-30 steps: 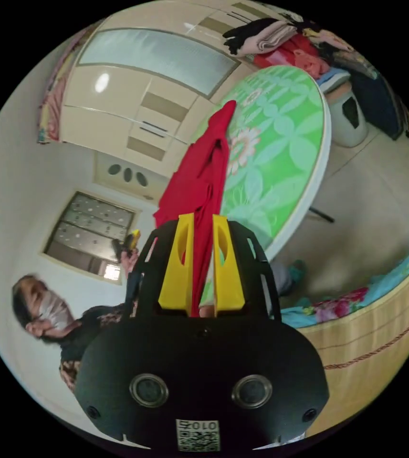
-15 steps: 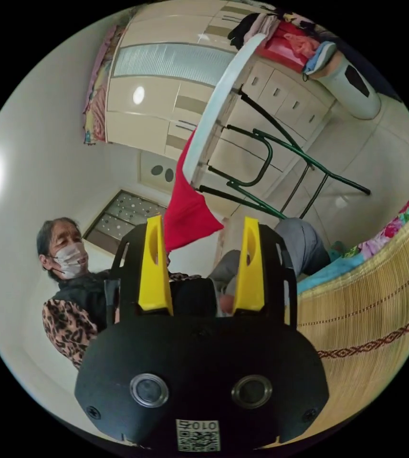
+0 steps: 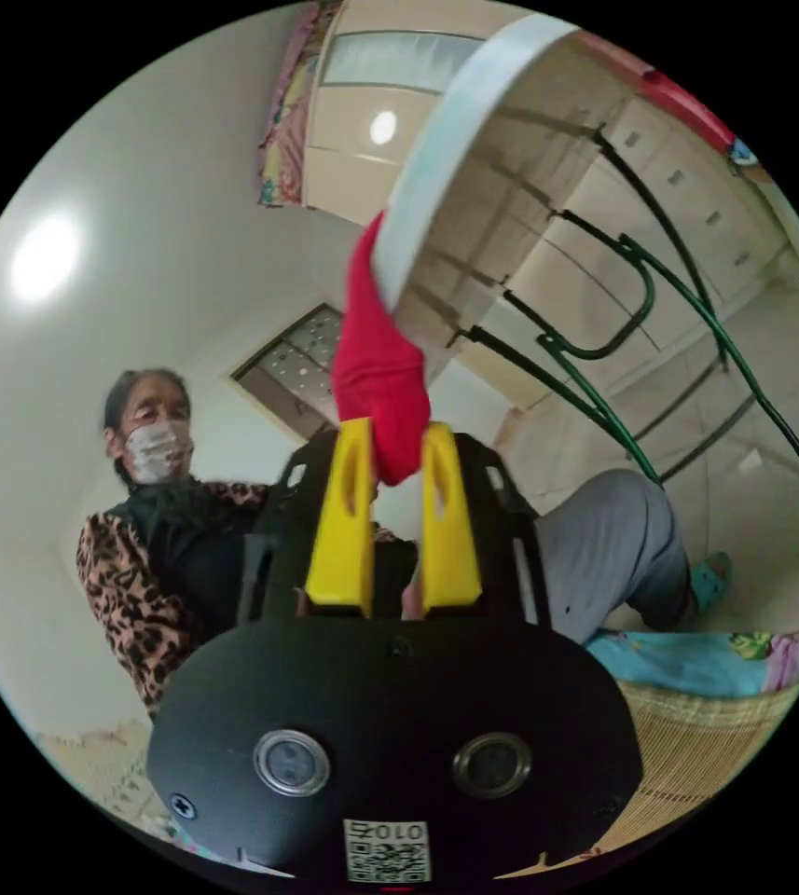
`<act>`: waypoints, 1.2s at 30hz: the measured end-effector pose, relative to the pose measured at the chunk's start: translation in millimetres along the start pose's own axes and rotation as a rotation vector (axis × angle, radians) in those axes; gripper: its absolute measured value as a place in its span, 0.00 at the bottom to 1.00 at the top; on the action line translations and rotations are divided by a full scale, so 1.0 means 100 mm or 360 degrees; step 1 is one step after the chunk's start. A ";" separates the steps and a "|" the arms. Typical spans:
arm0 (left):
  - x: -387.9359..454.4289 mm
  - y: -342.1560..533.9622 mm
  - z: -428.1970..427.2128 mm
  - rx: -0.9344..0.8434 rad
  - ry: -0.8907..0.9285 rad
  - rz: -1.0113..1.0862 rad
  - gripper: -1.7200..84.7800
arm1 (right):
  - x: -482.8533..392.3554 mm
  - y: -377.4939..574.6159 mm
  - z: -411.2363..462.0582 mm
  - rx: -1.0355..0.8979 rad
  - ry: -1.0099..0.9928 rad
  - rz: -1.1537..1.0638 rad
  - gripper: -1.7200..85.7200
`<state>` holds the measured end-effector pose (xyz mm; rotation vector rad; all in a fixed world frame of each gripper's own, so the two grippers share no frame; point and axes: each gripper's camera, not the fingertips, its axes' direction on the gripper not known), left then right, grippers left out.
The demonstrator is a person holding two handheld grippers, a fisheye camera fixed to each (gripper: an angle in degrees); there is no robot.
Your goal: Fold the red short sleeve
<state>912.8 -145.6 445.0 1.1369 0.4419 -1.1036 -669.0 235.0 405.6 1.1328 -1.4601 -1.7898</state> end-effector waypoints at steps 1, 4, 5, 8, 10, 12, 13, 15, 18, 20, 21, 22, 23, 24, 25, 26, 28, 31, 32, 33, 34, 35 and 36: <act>-0.01 0.05 -0.03 0.0000 0.0000 -0.0009 0.08 | -0.20 0.04 -0.11 0.0020 0.0034 -0.0052 0.09; -0.02 0.18 -0.09 0.0011 0.0034 -0.0015 0.08 | -0.44 0.23 -0.44 0.0060 0.0119 -0.0022 0.10; -0.05 0.23 -0.11 0.0017 0.0039 -0.0033 0.08 | -0.42 0.27 -0.51 0.0065 0.0129 0.0027 0.11; -0.12 0.32 -0.11 0.0015 0.0045 -0.0087 0.08 | -0.22 0.52 -0.94 0.0315 0.0169 0.0270 0.19; -0.14 0.37 -0.09 0.0014 0.0061 -0.0101 0.08 | -0.15 0.51 -1.13 0.0412 0.0215 0.0319 0.26; -0.12 0.40 -0.06 0.0010 0.0061 -0.0097 0.08 | -0.09 0.38 -1.19 0.0396 0.0311 0.0329 0.28; -0.09 0.41 -0.04 0.0007 0.0050 -0.0089 0.08 | -0.03 0.25 -1.20 0.0356 0.0350 0.0319 0.29; -0.03 0.42 -0.02 0.0002 0.0039 -0.0070 0.08 | 0.05 0.03 -1.21 0.0289 0.0388 0.0272 0.31; 0.05 0.44 -0.01 -0.0008 0.0016 -0.0053 0.08 | 0.19 -0.32 -1.20 0.0179 0.0318 0.0130 0.32; 0.09 0.49 -0.02 -0.0006 -0.0002 -0.0054 0.08 | 0.29 -0.48 -1.15 0.0091 0.0245 0.0052 0.32; 0.09 0.50 -0.02 -0.0005 -0.0004 -0.0060 0.08 | 0.38 -0.56 -1.10 0.0029 0.0195 0.0026 0.32; 0.10 0.53 -0.03 0.0000 -0.0005 -0.0064 0.08 | 0.47 -0.62 -1.05 -0.0023 0.0142 0.0015 0.31; 0.11 0.57 -0.03 0.0007 -0.0007 -0.0064 0.07 | 0.50 -0.64 -1.03 -0.0045 0.0105 0.0010 0.30; 0.12 0.59 -0.03 0.0008 -0.0011 -0.0066 0.07 | 0.53 -0.66 -1.02 -0.0067 -0.0002 -0.0034 0.24; 0.14 0.62 -0.03 0.0006 -0.0020 -0.0066 0.07 | 0.49 -0.64 -1.04 -0.0063 -0.0147 -0.0128 0.17; 0.16 0.65 -0.04 0.0011 -0.0030 -0.0061 0.07 | 0.46 -0.62 -1.06 -0.0060 -0.0193 -0.0163 0.14; 0.19 0.69 -0.05 0.0027 -0.0036 -0.0051 0.07 | 0.27 -0.49 -1.22 -0.0004 -0.0133 -0.0214 0.09; 0.24 0.74 -0.06 0.0046 -0.0048 -0.0055 0.08 | -0.18 -0.34 -1.45 0.0078 0.0005 -0.0276 0.08; 0.28 0.76 -0.05 0.0043 -0.0060 -0.0044 0.08 | -0.27 -0.33 -1.49 0.0099 0.0035 -0.0282 0.08; 0.30 0.77 -0.04 0.0037 -0.0073 -0.0038 0.08 | -0.40 -0.32 -1.54 0.0112 0.0100 -0.0233 0.08; 0.35 0.78 -0.01 0.0023 -0.0114 -0.0027 0.08 | -0.48 -0.33 -1.55 0.0104 0.0141 -0.0169 0.08; 0.41 0.81 0.02 0.0018 -0.0160 -0.0013 0.09 | -0.52 -0.34 -1.55 0.0104 0.0156 -0.0146 0.08; 0.43 0.82 0.03 0.0016 -0.0180 -0.0006 0.09 | -0.58 -0.35 -1.57 0.0118 0.0182 -0.0099 0.08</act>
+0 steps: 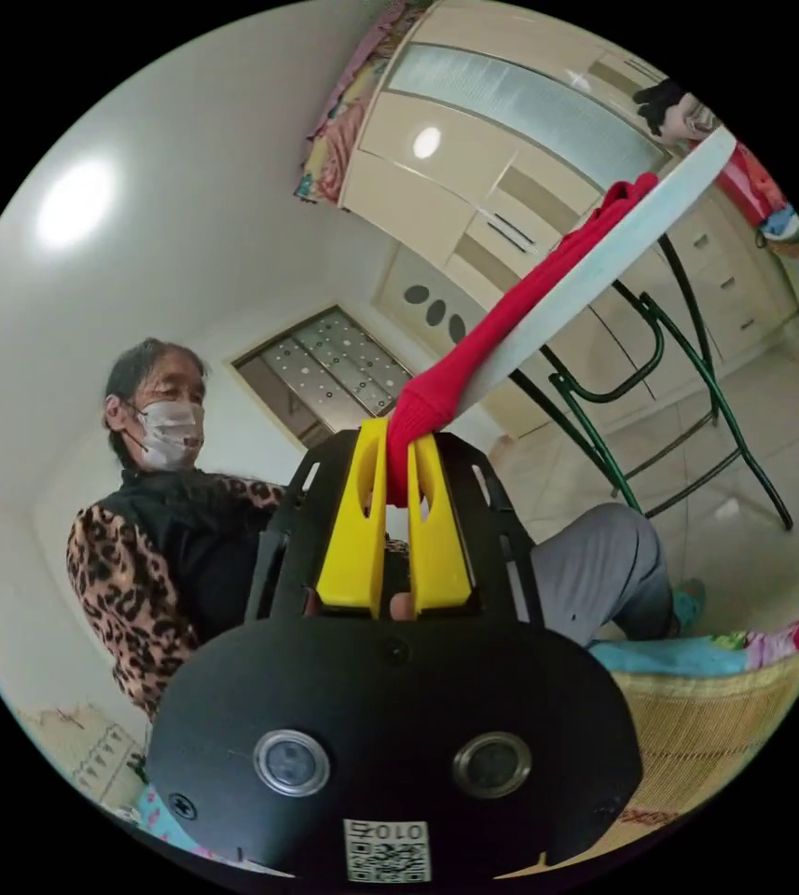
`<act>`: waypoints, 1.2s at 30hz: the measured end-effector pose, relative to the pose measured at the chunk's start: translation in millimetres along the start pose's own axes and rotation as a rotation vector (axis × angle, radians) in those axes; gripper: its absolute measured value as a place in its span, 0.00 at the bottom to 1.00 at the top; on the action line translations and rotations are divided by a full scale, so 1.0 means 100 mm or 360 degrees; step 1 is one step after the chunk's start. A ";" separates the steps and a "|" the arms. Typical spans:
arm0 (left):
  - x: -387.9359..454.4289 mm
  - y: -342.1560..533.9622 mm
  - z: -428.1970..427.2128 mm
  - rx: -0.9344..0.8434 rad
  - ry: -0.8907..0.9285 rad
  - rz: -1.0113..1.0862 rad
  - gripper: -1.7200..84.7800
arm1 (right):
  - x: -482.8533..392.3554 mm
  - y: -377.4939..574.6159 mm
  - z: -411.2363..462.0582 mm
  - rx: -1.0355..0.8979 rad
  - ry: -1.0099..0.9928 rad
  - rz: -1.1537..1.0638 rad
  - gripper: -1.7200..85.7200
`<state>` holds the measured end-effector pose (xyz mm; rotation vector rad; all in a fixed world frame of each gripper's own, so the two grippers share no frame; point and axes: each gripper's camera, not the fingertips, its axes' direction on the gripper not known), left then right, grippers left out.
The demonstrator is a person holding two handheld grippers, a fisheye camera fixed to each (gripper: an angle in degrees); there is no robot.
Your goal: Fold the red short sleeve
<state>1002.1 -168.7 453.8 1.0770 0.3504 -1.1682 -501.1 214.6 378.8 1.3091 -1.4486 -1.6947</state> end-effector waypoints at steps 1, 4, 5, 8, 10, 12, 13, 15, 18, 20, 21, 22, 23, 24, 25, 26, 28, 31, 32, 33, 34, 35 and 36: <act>0.05 0.02 0.02 0.0000 -0.0041 0.0002 0.10 | -0.02 -0.02 -0.04 0.0037 0.0000 0.0057 0.08; 0.13 0.09 0.06 -0.0011 -0.0118 0.0009 0.12 | 0.01 -0.08 -0.10 0.0141 -0.0146 0.0170 0.08; 0.16 0.14 0.07 -0.0003 -0.0160 0.0013 0.13 | 0.02 -0.10 -0.10 0.0153 -0.0178 0.0179 0.08; 0.13 0.28 0.11 0.0012 -0.0157 -0.0078 0.15 | 0.07 -0.18 -0.11 0.0180 -0.0298 0.0178 0.08; 0.13 0.37 0.08 0.0069 -0.0141 -0.0116 0.16 | 0.17 -0.20 -0.17 0.0158 -0.0274 0.0183 0.08; 0.10 0.42 0.07 0.0088 -0.0082 -0.0159 0.17 | 0.30 -0.15 -0.25 0.0149 -0.0256 0.0213 0.08; 0.07 0.44 0.07 0.0110 -0.0018 -0.0174 0.18 | 0.39 -0.09 -0.29 0.0145 -0.0267 0.0231 0.08; 0.05 0.43 0.05 0.0142 0.0045 -0.0195 0.18 | 0.51 0.01 -0.36 0.0146 -0.0255 0.0254 0.08; 0.04 0.34 0.12 0.0109 -0.0010 -0.0150 0.18 | 0.73 0.18 -0.44 0.0139 -0.0238 0.0298 0.08; 0.02 0.27 0.30 0.0010 0.0013 -0.0102 0.15 | 0.85 0.28 -0.47 0.0154 -0.0249 0.0312 0.08; 0.02 0.26 0.33 -0.0005 0.0008 -0.0093 0.14 | 0.93 0.34 -0.49 0.0152 -0.0254 0.0315 0.08; 0.03 0.25 0.39 -0.0027 0.0022 -0.0052 0.12 | 1.00 0.41 -0.51 0.0155 -0.0247 0.0320 0.08; 0.03 0.24 0.43 -0.0043 0.0078 -0.0005 0.09 | 1.03 0.43 -0.52 0.0156 -0.0244 0.0323 0.08; 0.04 0.24 0.43 -0.0037 0.0100 0.0014 0.08 | 1.09 0.49 -0.54 0.0155 -0.0239 0.0329 0.08; 0.04 0.25 0.43 -0.0034 0.0086 0.0025 0.06 | 1.12 0.54 -0.56 0.0152 -0.0233 0.0322 0.08; 0.06 0.25 0.40 -0.0049 0.0104 0.0059 0.05 | 1.13 0.56 -0.56 0.0150 -0.0231 0.0313 0.08; 0.09 0.25 0.31 -0.0033 0.0240 0.0098 0.04 | 1.10 0.63 -0.59 0.0125 -0.0243 0.0242 0.08; 0.29 0.24 0.14 -0.0026 0.0321 0.0260 0.03 | 1.02 0.75 -0.63 0.0089 -0.0223 0.0177 0.08; 0.37 0.24 0.07 -0.0004 0.0375 0.0331 0.02 | 1.00 0.78 -0.64 0.0077 -0.0215 0.0164 0.08; 0.41 0.24 0.03 0.0005 0.0408 0.0361 0.02 | 0.95 0.84 -0.64 0.0051 -0.0210 0.0132 0.08; 0.47 0.22 -0.02 0.0018 0.0477 0.0416 0.02 | 0.90 0.91 -0.65 0.0033 -0.0206 0.0100 0.08; 0.52 0.21 -0.06 0.0026 0.0540 0.0472 0.02 | 0.87 0.95 -0.66 0.0033 -0.0198 0.0081 0.08; 0.55 0.20 -0.08 0.0031 0.0562 0.0501 0.02 | 0.80 1.04 -0.69 0.0042 -0.0183 0.0038 0.08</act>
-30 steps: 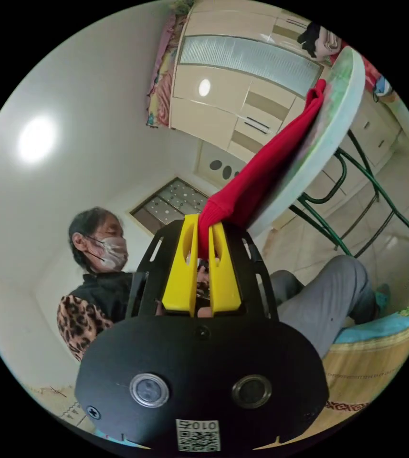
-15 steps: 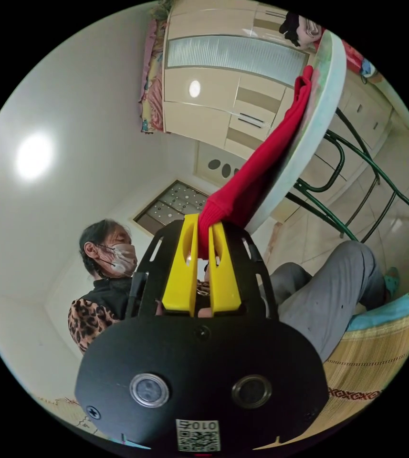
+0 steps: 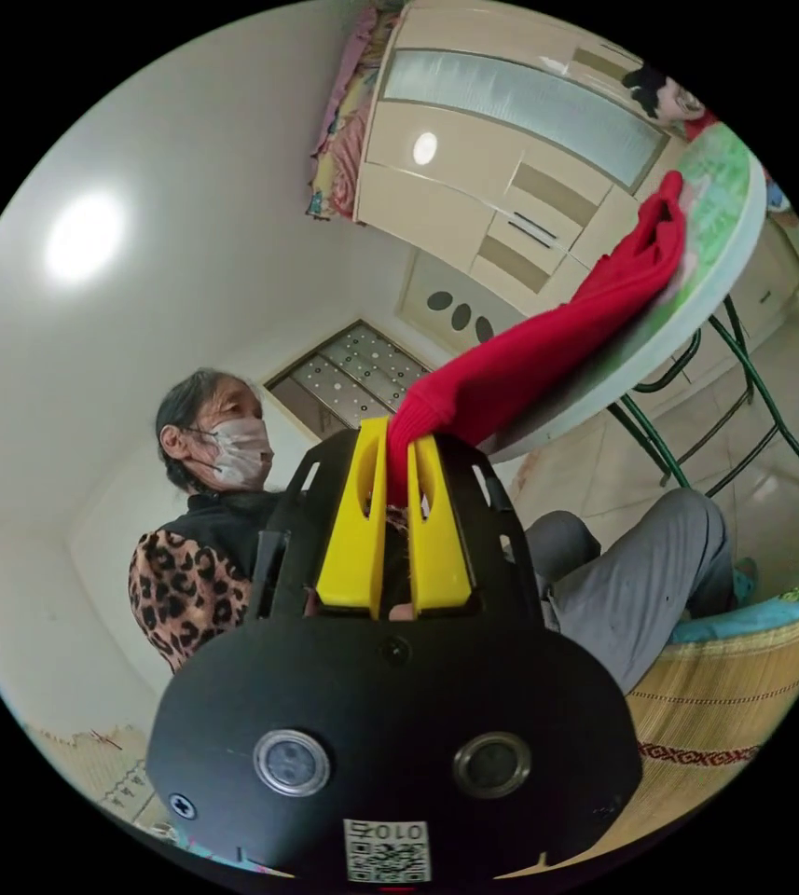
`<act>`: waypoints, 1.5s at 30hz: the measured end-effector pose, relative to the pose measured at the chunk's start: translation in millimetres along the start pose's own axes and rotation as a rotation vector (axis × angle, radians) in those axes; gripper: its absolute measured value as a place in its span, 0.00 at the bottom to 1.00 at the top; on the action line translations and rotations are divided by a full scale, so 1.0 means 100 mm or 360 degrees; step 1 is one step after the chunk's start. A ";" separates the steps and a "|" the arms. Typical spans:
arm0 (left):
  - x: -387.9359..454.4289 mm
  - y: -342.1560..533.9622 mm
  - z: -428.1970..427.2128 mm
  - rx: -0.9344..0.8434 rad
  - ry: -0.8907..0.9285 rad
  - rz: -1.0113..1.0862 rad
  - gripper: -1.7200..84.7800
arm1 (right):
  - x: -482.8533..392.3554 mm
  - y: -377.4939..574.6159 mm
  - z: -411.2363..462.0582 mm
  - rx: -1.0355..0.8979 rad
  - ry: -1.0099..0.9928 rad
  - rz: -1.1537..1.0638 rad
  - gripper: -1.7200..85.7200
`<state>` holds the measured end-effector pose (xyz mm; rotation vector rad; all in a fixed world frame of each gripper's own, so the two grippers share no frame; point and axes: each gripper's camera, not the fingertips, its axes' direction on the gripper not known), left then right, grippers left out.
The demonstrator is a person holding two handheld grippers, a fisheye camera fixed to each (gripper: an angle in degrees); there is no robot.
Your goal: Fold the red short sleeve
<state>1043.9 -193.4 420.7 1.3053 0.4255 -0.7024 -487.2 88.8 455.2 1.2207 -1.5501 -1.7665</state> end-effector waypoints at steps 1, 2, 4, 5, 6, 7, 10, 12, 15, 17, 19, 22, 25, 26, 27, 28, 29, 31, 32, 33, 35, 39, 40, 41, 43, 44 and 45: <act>0.05 -0.04 -0.01 0.0006 0.0036 0.0045 0.02 | -0.08 0.07 -0.02 0.0005 0.0005 -0.0050 0.08; 0.10 -0.09 -0.01 0.0011 0.0067 0.0099 0.02 | -0.13 0.10 -0.02 0.0007 0.0010 -0.0085 0.08; 0.20 -0.19 -0.01 0.0006 0.0112 0.0212 0.02 | -0.37 0.15 -0.04 0.0000 0.0078 -0.0281 0.08; 0.26 -0.27 0.00 0.0007 0.0140 0.0284 0.02 | -0.43 0.15 -0.05 -0.0003 0.0099 -0.0335 0.08; 0.29 -0.32 0.00 0.0008 0.0151 0.0313 0.02 | -0.54 0.13 -0.05 -0.0015 0.0137 -0.0448 0.08; 0.32 -0.43 0.01 0.0013 0.0170 0.0363 0.02 | -0.64 0.08 -0.05 -0.0025 0.0168 -0.0564 0.08; 0.33 -0.79 0.09 0.0016 0.0209 0.0460 0.02 | -0.64 -0.19 -0.05 -0.0034 0.0162 -0.0738 0.08; 0.27 -1.07 0.18 0.0015 0.0198 0.0479 0.02 | -0.48 -0.49 -0.05 -0.0034 0.0148 -0.0745 0.08; -0.04 -1.65 0.41 0.0010 0.0177 0.0376 0.03 | 0.02 -1.14 -0.02 -0.0011 0.0069 -0.0623 0.08; -0.45 -2.13 0.64 0.0025 0.0211 0.0210 0.03 | 0.46 -1.55 -0.01 0.0009 -0.0021 -0.0485 0.08; -0.81 -2.49 0.83 0.0028 0.0186 0.0084 0.03 | 1.06 -2.04 0.01 0.0041 -0.0070 -0.0357 0.09; -1.39 -3.01 1.15 0.0021 0.0109 -0.0030 0.03 | 1.84 -2.60 0.00 0.0080 -0.0072 -0.0194 0.09; -2.11 -3.46 1.47 0.0010 0.0039 -0.0205 0.03 | 2.77 -3.10 0.01 0.0126 -0.0036 0.0059 0.09; -2.45 -3.61 1.60 -0.0009 -0.0001 -0.0286 0.03 | 2.97 -3.18 0.00 0.0129 -0.0008 0.0104 0.09; -2.63 -3.67 1.66 -0.0015 -0.0026 -0.0339 0.03 | 3.45 -3.31 -0.01 0.0127 0.0027 0.0236 0.09; -3.02 -3.77 1.79 -0.0029 -0.0077 -0.0451 0.03 | 3.98 -3.34 -0.02 0.0142 0.0044 0.0427 0.09; -3.43 -3.81 1.90 -0.0051 -0.0123 -0.0591 0.03 | 4.24 -3.31 -0.03 0.0164 0.0061 0.0526 0.09; -3.98 -3.79 2.06 -0.0101 -0.0193 -0.0772 0.03 | 5.12 -3.05 -0.03 0.0241 0.0089 0.0875 0.09; -4.26 -3.72 2.13 -0.0124 -0.0255 -0.0907 0.03 | 5.28 -2.98 -0.01 0.0247 0.0071 0.0928 0.09; -4.36 -3.68 2.17 -0.0140 -0.0282 -0.0957 0.03 | 5.49 -2.86 0.04 0.0239 0.0042 0.0967 0.09; -4.61 -3.63 2.24 -0.0142 -0.0273 -0.0952 0.03 | 5.62 -2.75 0.05 0.0256 0.0028 0.0950 0.09; -4.76 -3.77 2.21 -0.0105 -0.0255 -0.0946 0.03 | 5.60 -2.86 0.08 0.0247 0.0017 0.0870 0.09; -4.74 -3.90 2.24 -0.0126 -0.0251 -0.0871 0.03 | 5.57 -2.95 0.12 0.0249 0.0038 0.0830 0.09; -4.72 -4.02 2.28 -0.0129 -0.0282 -0.0799 0.03 | 5.57 -3.00 0.14 0.0249 0.0058 0.0815 0.09; -4.82 -4.14 2.36 -0.0150 -0.0367 -0.0798 0.03 | 5.72 -3.10 0.24 0.0260 0.0142 0.0872 0.10; -4.94 -4.16 2.40 -0.0171 -0.0429 -0.0876 0.04 | 5.78 -3.09 0.26 0.0267 0.0167 0.0926 0.10; -4.99 -4.17 2.42 -0.0186 -0.0448 -0.0907 0.04 | 5.88 -3.07 0.32 0.0260 0.0218 0.0979 0.11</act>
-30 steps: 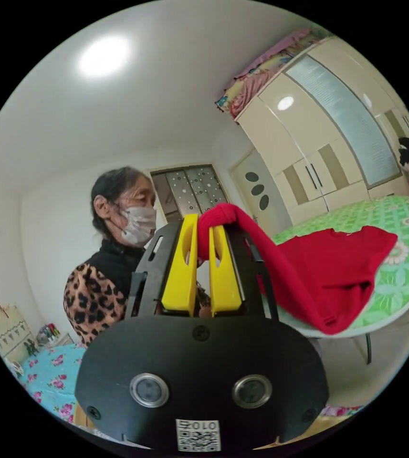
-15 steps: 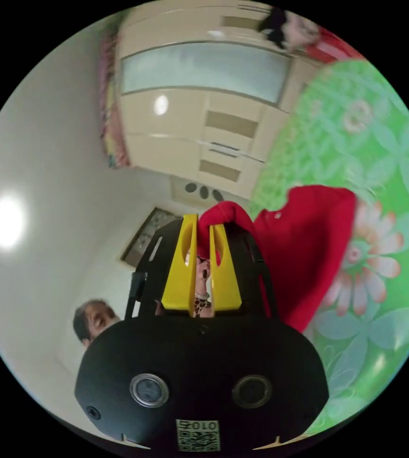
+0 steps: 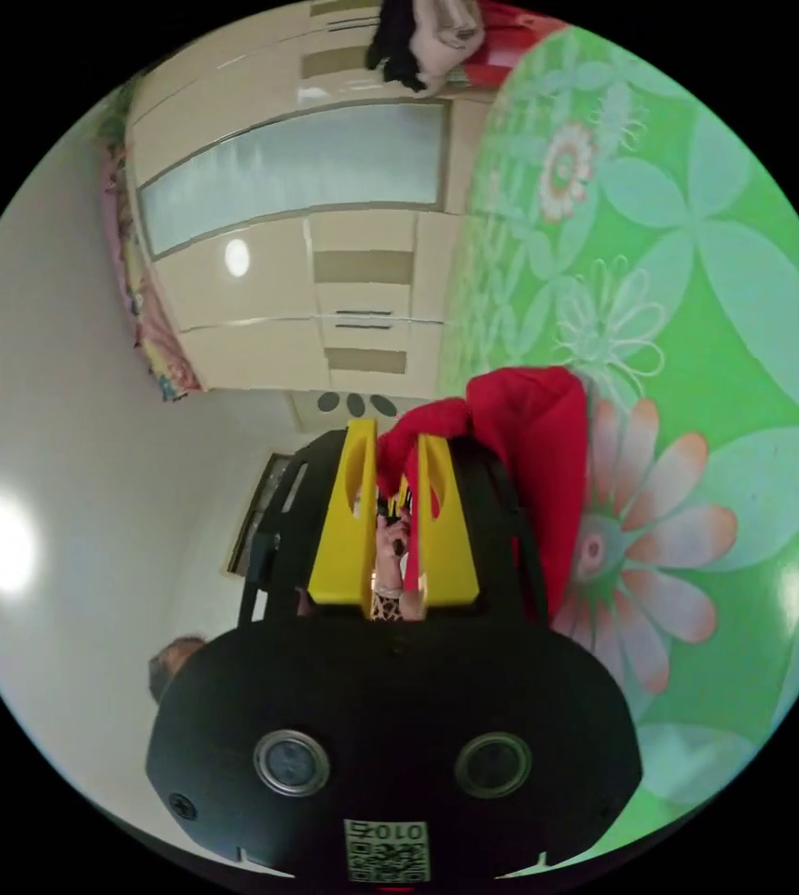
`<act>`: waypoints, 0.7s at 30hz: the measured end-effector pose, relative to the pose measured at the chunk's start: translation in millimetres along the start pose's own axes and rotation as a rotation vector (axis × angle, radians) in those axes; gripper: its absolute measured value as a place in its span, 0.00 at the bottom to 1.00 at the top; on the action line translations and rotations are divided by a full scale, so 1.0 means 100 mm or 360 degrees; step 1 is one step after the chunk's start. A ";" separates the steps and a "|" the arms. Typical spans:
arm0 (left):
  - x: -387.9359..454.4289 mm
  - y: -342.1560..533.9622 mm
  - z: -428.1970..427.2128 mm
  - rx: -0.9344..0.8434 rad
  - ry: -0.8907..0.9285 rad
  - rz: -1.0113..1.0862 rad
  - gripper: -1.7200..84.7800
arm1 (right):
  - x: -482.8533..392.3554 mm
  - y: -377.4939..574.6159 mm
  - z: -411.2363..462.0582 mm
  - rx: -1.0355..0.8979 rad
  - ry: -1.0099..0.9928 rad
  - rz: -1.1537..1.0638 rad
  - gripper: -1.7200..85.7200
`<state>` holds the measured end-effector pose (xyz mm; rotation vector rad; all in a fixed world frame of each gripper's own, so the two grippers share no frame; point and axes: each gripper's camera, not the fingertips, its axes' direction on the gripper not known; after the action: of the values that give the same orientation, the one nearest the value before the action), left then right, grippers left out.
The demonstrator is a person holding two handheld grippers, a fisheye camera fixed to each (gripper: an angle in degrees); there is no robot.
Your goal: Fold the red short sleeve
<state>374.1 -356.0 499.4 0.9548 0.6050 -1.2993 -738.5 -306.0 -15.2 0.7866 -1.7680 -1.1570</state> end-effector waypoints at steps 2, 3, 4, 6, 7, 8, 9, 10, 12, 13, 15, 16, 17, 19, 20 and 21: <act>-0.11 -0.11 0.07 -0.0071 -0.0033 -0.0056 0.04 | 0.08 0.03 0.06 0.0002 -0.0018 -0.0023 0.11; -0.14 -0.12 0.07 -0.0078 -0.0014 -0.0056 0.04 | 0.13 0.08 0.03 0.0047 -0.0065 -0.0019 0.11; -0.19 -0.16 0.06 -0.0103 0.0040 -0.0062 0.04 | 0.18 0.14 -0.02 0.0118 -0.0075 -0.0014 0.10; -0.27 -0.20 -0.01 -0.0080 0.0085 -0.0078 0.04 | 0.23 0.23 -0.08 0.0184 -0.0073 -0.0002 0.10; -0.33 -0.21 -0.07 -0.0045 0.0114 -0.0102 0.03 | 0.26 0.27 -0.08 0.0184 -0.0100 0.0004 0.09; -0.39 -0.23 -0.12 -0.0010 0.0183 -0.0126 0.03 | 0.26 0.29 -0.07 0.0181 -0.0116 -0.0002 0.09; -0.42 -0.23 -0.15 0.0027 0.0238 -0.0121 0.03 | 0.26 0.34 -0.04 0.0176 -0.0130 -0.0016 0.08; -0.47 -0.23 -0.22 0.0112 0.0319 -0.0123 0.03 | 0.24 0.40 0.00 0.0167 -0.0112 -0.0021 0.08; -0.56 -0.21 -0.34 0.0228 0.0213 -0.0237 0.02 | 0.22 0.49 0.07 0.0160 -0.0090 -0.0010 0.07; -0.60 -0.18 -0.42 0.0304 0.0119 -0.0308 0.02 | 0.19 0.57 0.08 0.0174 -0.0131 -0.0003 0.07; -0.52 -0.12 -0.49 0.0330 0.0079 -0.0278 0.02 | 0.03 0.73 0.05 0.0176 -0.0224 -0.0080 0.06; -0.36 -0.10 -0.48 0.0264 0.0098 -0.0145 0.02 | -0.13 0.86 0.00 0.0139 -0.0240 -0.0165 0.06; -0.15 -0.05 -0.47 0.0165 0.0112 0.0016 0.02 | -0.22 0.95 -0.02 0.0116 -0.0231 -0.0202 0.06; 0.20 0.14 -0.51 0.0078 0.0021 0.0255 0.02 | -0.60 1.38 -0.14 0.0030 -0.0067 -0.0351 0.06; 0.41 0.32 -0.59 0.0076 -0.0092 0.0398 0.02 | -0.71 1.51 -0.17 0.0008 -0.0006 -0.0399 0.06; 0.50 0.43 -0.63 0.0079 -0.0147 0.0458 0.02 | -0.88 1.77 -0.22 -0.0025 0.0116 -0.0466 0.07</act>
<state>434.1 -328.9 436.2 0.9777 0.3507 -1.0979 -689.2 -173.8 125.8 1.0914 -1.6183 -1.3115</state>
